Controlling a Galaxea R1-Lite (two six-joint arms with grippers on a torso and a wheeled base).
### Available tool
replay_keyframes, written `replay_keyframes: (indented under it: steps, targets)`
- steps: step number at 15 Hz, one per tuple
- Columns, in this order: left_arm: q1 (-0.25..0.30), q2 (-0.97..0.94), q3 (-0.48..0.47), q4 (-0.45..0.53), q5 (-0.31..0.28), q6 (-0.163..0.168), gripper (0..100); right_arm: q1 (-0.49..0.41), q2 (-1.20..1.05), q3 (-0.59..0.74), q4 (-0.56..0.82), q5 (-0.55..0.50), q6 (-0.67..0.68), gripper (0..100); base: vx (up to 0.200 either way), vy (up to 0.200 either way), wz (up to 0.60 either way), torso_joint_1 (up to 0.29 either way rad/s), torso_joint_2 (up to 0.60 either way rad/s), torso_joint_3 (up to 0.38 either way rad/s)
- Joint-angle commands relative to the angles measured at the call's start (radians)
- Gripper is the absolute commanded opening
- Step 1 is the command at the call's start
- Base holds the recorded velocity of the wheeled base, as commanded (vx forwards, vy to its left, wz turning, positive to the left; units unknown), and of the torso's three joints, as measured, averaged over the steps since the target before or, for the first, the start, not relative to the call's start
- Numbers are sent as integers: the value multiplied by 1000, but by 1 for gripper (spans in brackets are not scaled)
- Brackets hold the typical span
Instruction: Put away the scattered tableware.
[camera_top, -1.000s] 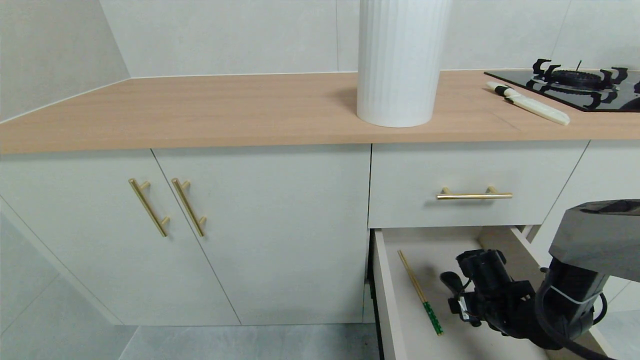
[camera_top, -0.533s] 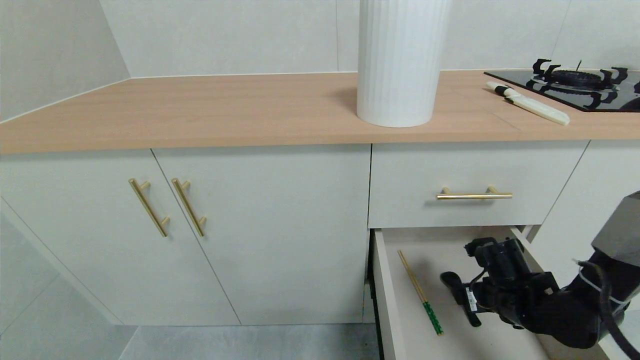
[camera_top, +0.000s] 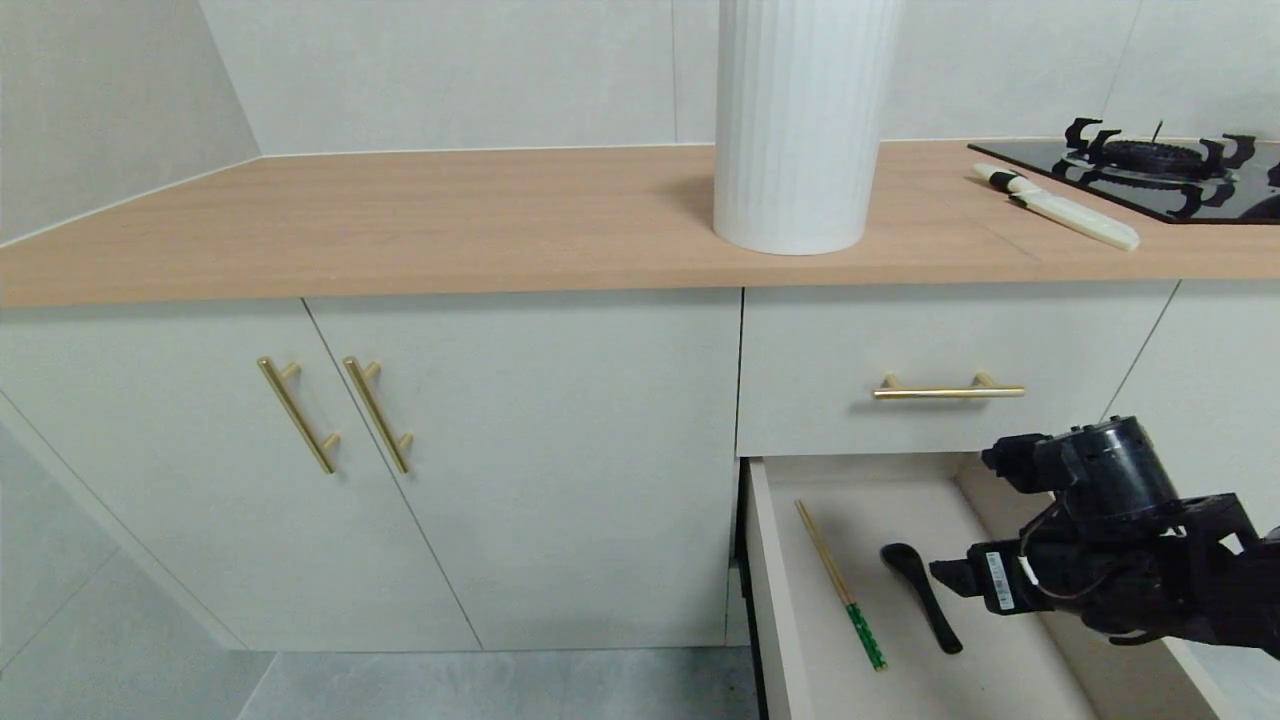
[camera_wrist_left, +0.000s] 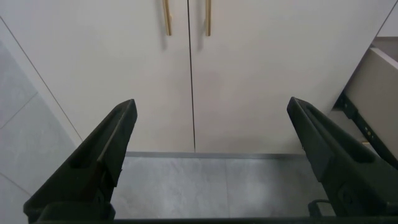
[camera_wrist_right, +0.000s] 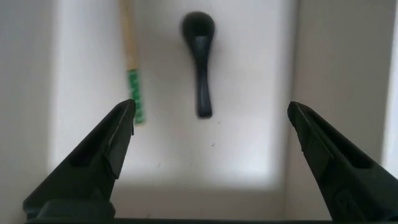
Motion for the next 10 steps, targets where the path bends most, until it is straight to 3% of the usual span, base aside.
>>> replay_keyframes:
  steps: [1,2,9,10]
  targets:
    - [0,0,0,0,1,-1,100,5,-118,-38,77,43,1,100,0,0,0,0,0,0]
    - [0,0,0,0,1,1,100,5,-140,-47,118,56,3,100,0,0,0,0,0,0]
    - [0,0,0,0,1,-1,100,33,-195,-73,281,84,-2,100,-200,0,0,2,4,1]
    - [0,0,0,0,1,-1,100,33,-196,-73,284,84,-2,100,0,0,0,0,0,0]
